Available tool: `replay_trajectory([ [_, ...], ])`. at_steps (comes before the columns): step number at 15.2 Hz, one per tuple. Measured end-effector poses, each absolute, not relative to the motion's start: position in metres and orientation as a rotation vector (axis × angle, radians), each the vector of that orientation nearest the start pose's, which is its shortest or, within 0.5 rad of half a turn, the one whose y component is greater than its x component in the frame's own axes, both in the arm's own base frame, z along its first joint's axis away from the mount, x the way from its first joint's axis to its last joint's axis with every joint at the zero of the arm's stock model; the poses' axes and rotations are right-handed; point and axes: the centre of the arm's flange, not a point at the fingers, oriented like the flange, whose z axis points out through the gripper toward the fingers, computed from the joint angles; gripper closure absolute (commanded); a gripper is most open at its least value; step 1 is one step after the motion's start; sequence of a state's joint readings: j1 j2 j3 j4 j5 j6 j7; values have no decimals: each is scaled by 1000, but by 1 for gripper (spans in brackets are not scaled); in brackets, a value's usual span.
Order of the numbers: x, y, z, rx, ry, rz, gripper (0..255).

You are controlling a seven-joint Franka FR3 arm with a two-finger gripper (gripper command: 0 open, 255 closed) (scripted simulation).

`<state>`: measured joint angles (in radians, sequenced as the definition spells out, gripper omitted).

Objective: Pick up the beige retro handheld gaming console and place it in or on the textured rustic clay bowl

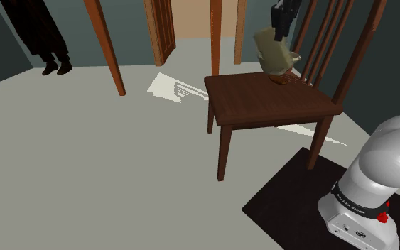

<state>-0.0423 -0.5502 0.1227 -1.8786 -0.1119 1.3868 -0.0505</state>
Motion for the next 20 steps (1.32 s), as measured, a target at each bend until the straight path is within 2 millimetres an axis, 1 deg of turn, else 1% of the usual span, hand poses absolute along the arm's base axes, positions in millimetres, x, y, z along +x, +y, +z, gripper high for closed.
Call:
replay_trajectory([
  [12,352,32,781,-3310,-151,-95,255],
  [15,352,32,794,-3310,-151,-95,255],
  [17,356,18,801,-3310,-150,-94,255],
  [20,362,-20,806,-3310,-149,-94,255],
])
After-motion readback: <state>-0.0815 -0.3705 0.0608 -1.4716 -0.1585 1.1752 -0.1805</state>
